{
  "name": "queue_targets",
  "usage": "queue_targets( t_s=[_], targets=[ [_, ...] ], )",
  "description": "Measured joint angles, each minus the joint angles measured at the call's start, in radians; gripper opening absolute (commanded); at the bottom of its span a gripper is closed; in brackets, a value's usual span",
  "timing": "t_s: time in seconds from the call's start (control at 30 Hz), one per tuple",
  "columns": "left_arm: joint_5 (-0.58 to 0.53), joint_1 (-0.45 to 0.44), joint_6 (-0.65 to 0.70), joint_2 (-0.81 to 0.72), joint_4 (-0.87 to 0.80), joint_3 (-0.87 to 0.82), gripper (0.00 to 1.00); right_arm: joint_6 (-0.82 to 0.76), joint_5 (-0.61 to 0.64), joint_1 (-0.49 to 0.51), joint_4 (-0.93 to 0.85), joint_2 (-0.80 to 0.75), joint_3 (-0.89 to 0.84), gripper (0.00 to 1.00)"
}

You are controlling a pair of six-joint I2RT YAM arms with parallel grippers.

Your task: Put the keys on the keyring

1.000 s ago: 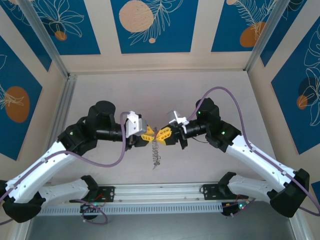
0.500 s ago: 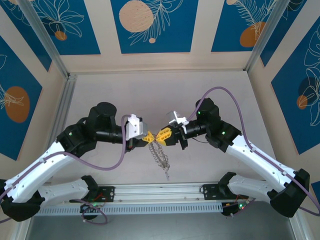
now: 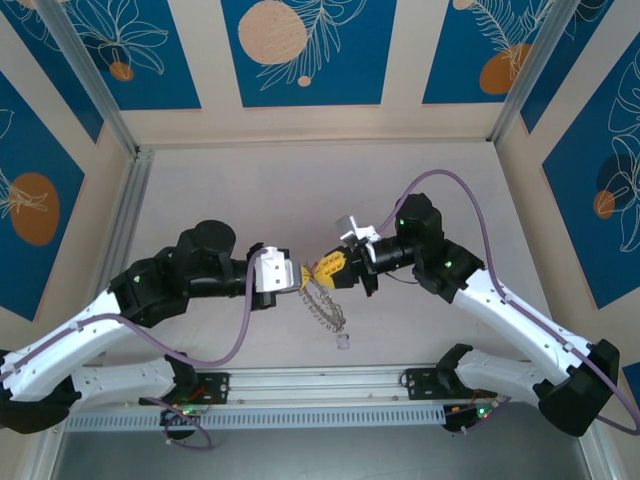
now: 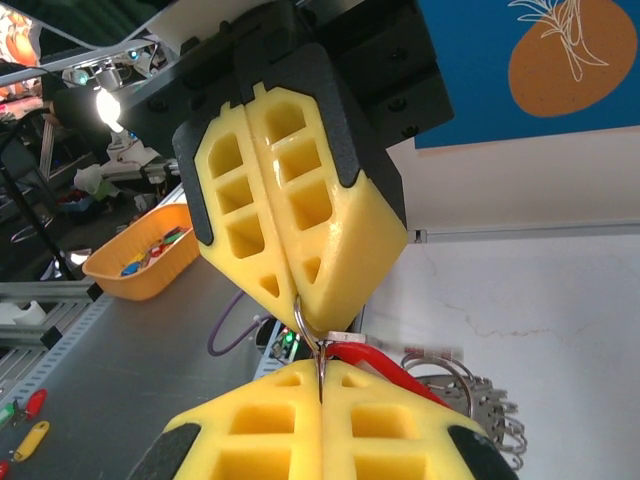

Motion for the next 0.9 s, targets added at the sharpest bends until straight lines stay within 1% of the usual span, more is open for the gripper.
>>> queue_targets(
  t_s=[0.33, 0.5, 0.7, 0.9],
  targets=[
    [-0.040, -0.005, 0.005, -0.010, 0.000, -0.001, 0.00, 0.024, -0.002, -0.014, 0.021, 0.000, 0.014, 0.00],
    [-0.073, -0.030, 0.025, -0.008, 0.003, -0.001, 0.00, 0.051, -0.016, -0.024, 0.040, 0.000, 0.014, 0.00],
    [-0.185, -0.094, 0.058, -0.009, 0.032, -0.008, 0.00, 0.105, -0.027, -0.042, 0.067, 0.000, 0.015, 0.00],
    [-0.335, -0.171, 0.113, -0.008, 0.085, -0.043, 0.00, 0.153, -0.030, -0.052, 0.087, 0.014, 0.018, 0.00]
  ],
)
